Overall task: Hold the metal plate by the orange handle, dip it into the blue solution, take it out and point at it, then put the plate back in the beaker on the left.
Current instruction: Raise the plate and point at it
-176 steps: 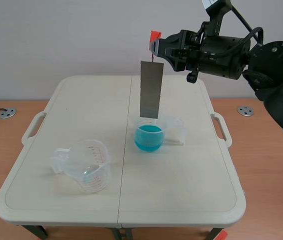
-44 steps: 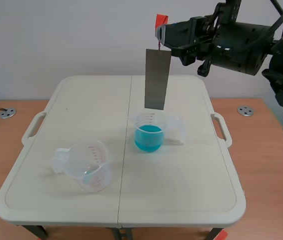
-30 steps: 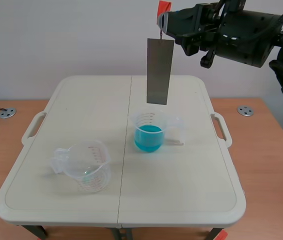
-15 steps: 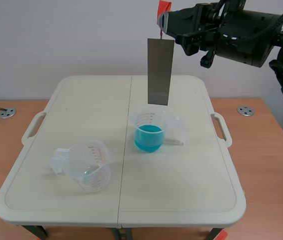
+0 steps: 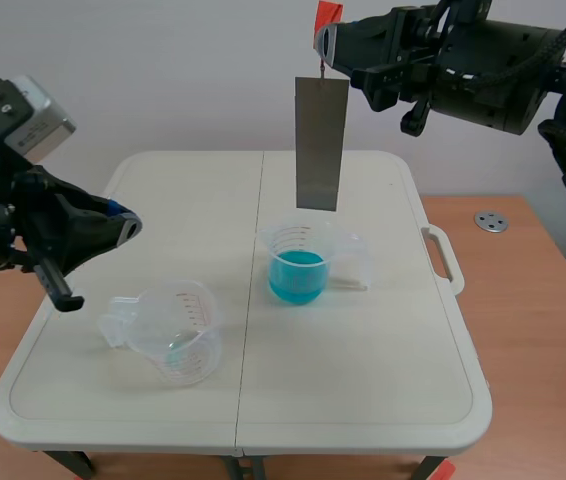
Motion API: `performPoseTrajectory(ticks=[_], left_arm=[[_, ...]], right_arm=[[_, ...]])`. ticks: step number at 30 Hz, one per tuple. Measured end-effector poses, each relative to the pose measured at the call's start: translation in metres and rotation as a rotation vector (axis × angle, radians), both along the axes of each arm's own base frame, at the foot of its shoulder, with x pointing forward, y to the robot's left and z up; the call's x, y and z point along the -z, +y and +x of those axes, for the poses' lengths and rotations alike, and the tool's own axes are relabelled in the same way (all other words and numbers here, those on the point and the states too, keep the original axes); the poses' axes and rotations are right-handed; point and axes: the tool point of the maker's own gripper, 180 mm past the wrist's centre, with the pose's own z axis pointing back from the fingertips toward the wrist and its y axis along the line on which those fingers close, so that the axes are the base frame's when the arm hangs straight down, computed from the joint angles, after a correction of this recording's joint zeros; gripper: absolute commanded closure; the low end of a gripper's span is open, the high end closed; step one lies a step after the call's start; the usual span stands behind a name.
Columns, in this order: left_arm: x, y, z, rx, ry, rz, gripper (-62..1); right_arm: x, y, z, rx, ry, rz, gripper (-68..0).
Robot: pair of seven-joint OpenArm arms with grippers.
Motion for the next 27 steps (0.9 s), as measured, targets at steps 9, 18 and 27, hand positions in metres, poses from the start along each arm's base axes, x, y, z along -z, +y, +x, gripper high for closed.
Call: performPoseTrajectory(ticks=[9,18,27], left_arm=[[0.012,-0.032,0.034,0.0,-0.019,-0.032,-1.9],[0.034,-0.055,0.056,0.012,-0.012,0.009,-1.9],[0.035,-0.075,0.071,0.027,-0.029,0.021,-1.9]], right_arm=[[0.0,0.0,0.0,0.0,0.0,0.0,-1.3],[0.0,0.0,0.0,0.0,0.0,0.0,-1.3],[0.0,0.0,0.0,0.0,0.0,0.0,-1.3]])
